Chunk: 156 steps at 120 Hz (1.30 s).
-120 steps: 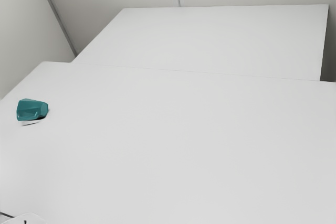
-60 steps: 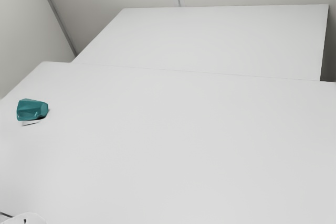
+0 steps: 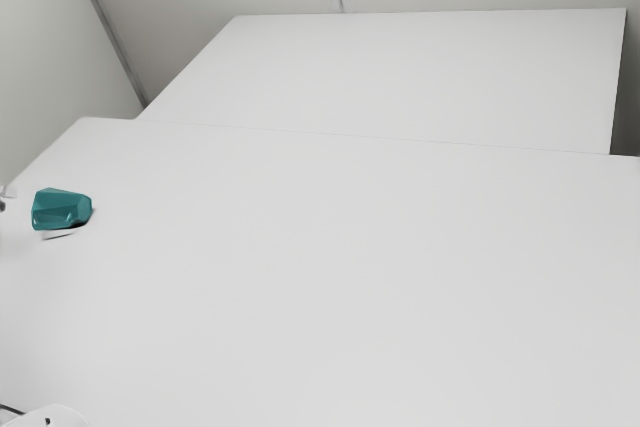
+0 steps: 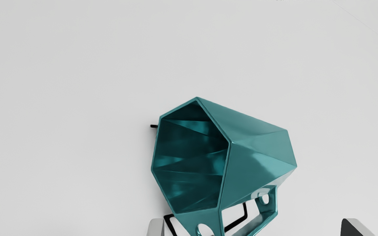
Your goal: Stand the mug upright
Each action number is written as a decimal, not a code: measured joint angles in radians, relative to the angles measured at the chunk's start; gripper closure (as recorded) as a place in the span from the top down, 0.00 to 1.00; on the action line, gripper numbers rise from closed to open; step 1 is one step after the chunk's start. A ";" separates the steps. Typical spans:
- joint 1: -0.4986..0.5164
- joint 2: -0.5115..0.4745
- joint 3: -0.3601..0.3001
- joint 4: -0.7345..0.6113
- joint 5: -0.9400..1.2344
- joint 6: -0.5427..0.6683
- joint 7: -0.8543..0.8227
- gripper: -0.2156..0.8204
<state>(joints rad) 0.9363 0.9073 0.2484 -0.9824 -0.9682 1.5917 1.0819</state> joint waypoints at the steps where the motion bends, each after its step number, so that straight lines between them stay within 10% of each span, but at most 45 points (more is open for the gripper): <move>1: -0.001 0.002 0.000 0.000 -0.003 0.000 -0.001 0.77; 103: -0.072 0.059 -0.014 0.002 -0.084 0.004 -0.041 0.75; 156: -0.075 0.061 -0.018 0.002 -0.094 -0.011 -0.057 0.23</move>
<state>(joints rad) 0.8613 0.9682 0.2308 -0.9806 -1.0626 1.5802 1.0252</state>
